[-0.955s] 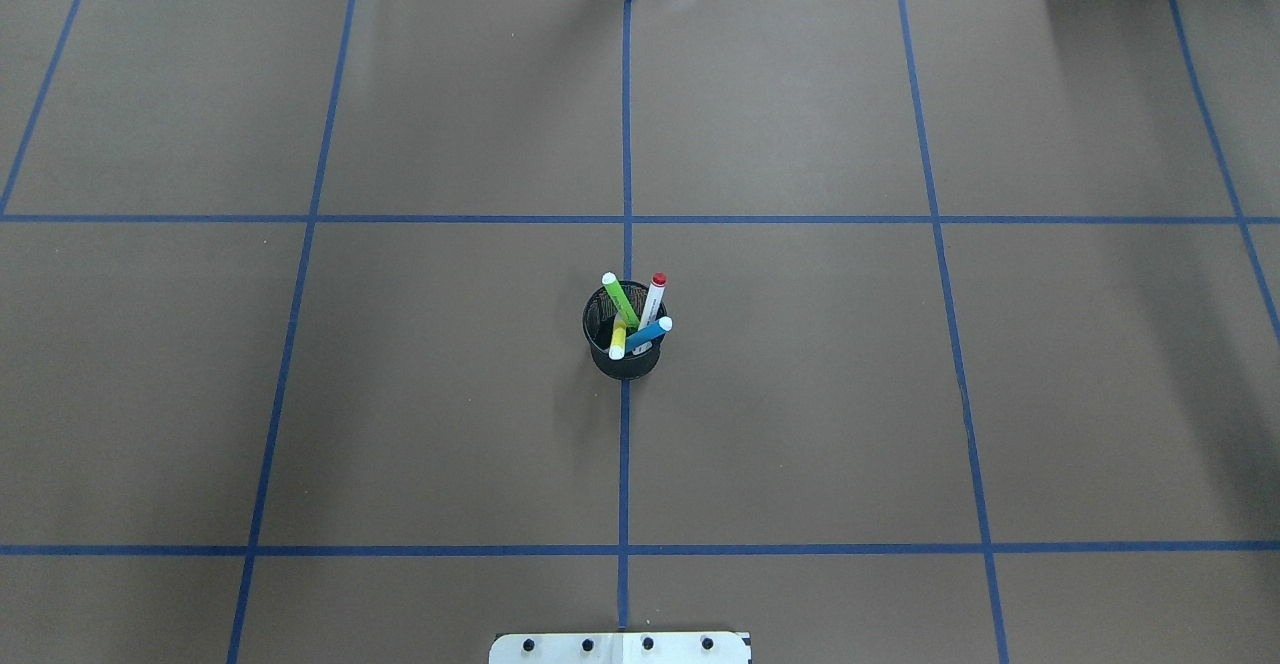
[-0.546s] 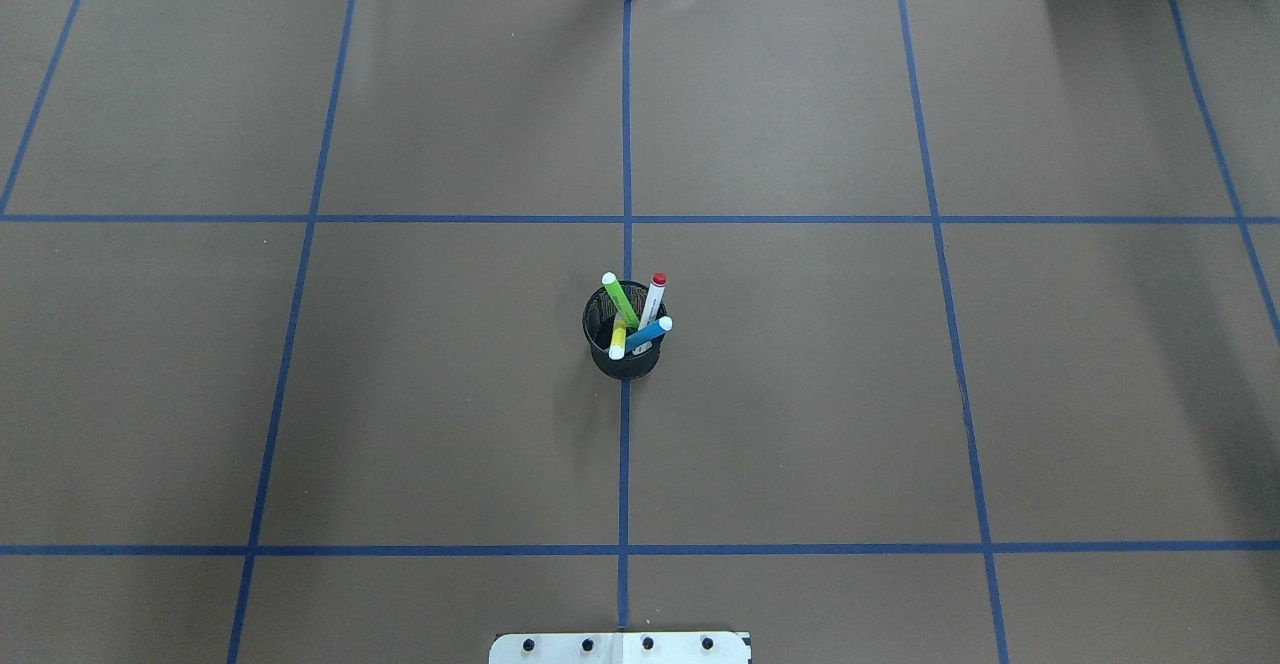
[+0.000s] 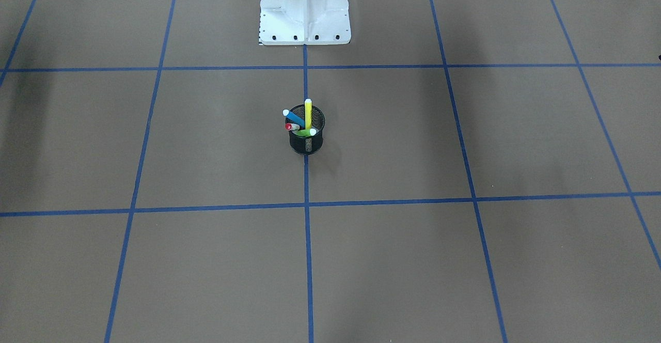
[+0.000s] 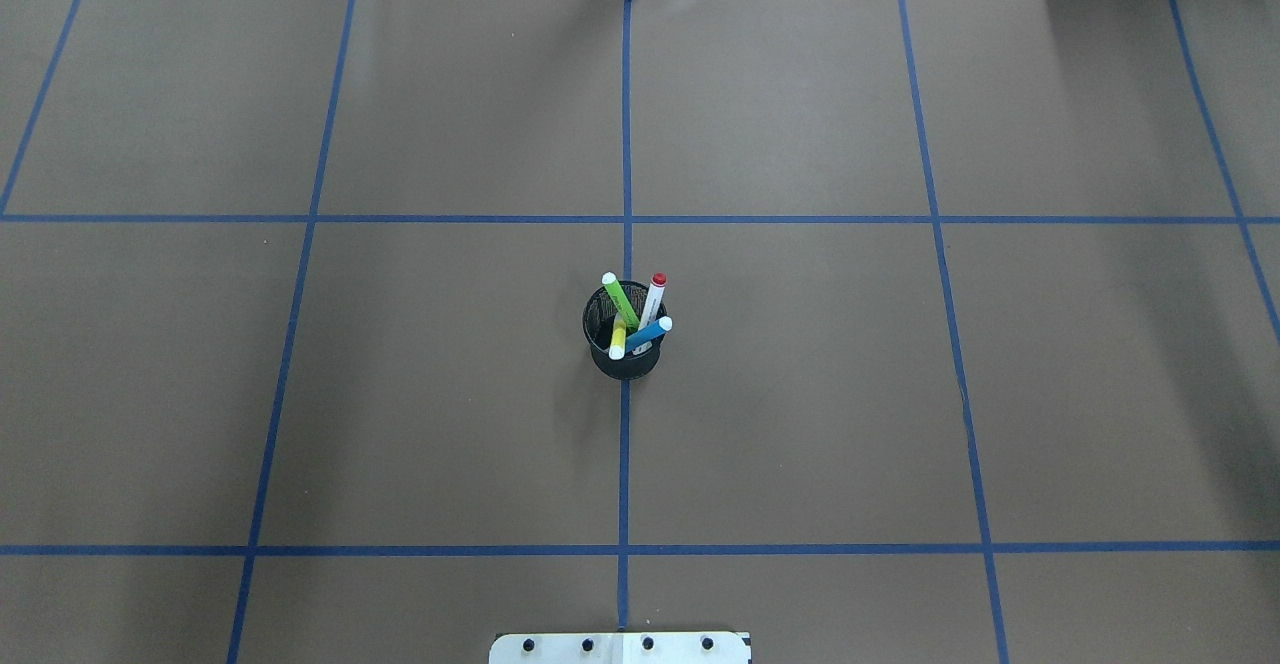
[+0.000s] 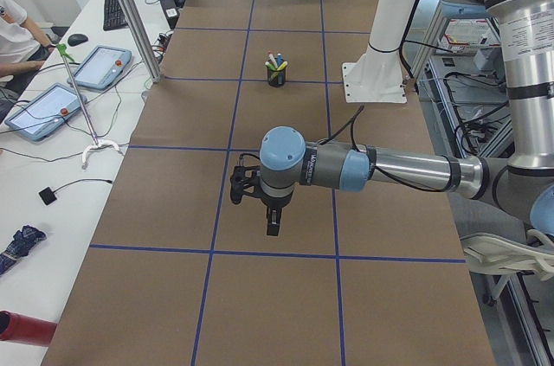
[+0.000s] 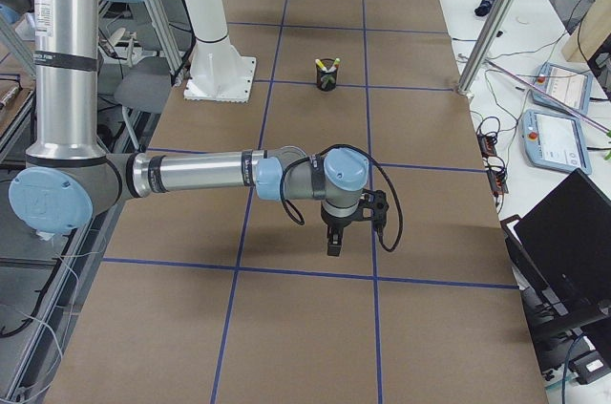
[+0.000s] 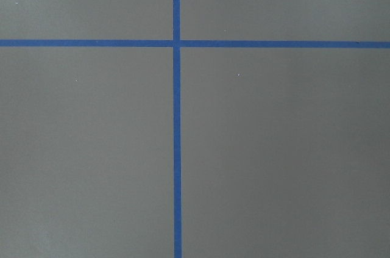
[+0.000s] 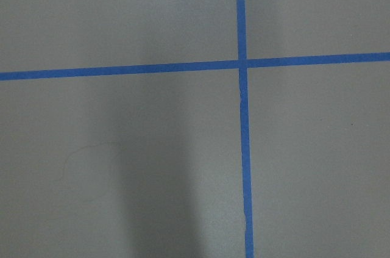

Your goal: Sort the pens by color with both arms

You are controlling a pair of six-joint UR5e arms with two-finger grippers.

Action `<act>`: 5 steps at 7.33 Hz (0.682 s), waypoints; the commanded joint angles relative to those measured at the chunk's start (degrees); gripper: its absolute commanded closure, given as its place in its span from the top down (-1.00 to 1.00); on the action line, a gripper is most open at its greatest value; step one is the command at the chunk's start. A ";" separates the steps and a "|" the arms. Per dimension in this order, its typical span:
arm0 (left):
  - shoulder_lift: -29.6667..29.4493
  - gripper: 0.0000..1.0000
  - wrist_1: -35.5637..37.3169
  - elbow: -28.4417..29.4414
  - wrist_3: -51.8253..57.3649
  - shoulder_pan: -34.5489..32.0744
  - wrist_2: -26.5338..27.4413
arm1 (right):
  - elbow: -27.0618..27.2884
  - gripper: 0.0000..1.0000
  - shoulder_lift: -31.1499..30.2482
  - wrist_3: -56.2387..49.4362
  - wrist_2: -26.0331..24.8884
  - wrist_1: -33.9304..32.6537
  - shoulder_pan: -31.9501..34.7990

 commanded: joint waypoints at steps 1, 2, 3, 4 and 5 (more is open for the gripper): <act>0.11 1.00 -0.11 -0.01 -0.63 0.54 -0.16 | 0.08 0.99 -0.03 -0.15 0.75 0.09 -0.03; -0.06 1.00 -0.11 0.16 -0.63 0.55 -0.16 | -0.18 0.99 -0.12 -0.32 0.84 1.83 -0.21; -0.07 0.98 -0.28 0.08 -0.46 0.55 -0.16 | -0.27 0.99 -0.38 -0.32 0.93 3.15 -0.56; -0.07 0.98 -0.37 0.43 -0.02 0.55 -0.16 | -0.10 0.99 -0.47 -0.24 1.19 3.42 -0.65; -0.15 0.98 -0.37 0.43 -0.02 0.55 -0.16 | -0.18 0.99 -0.47 0.29 3.11 3.60 -0.65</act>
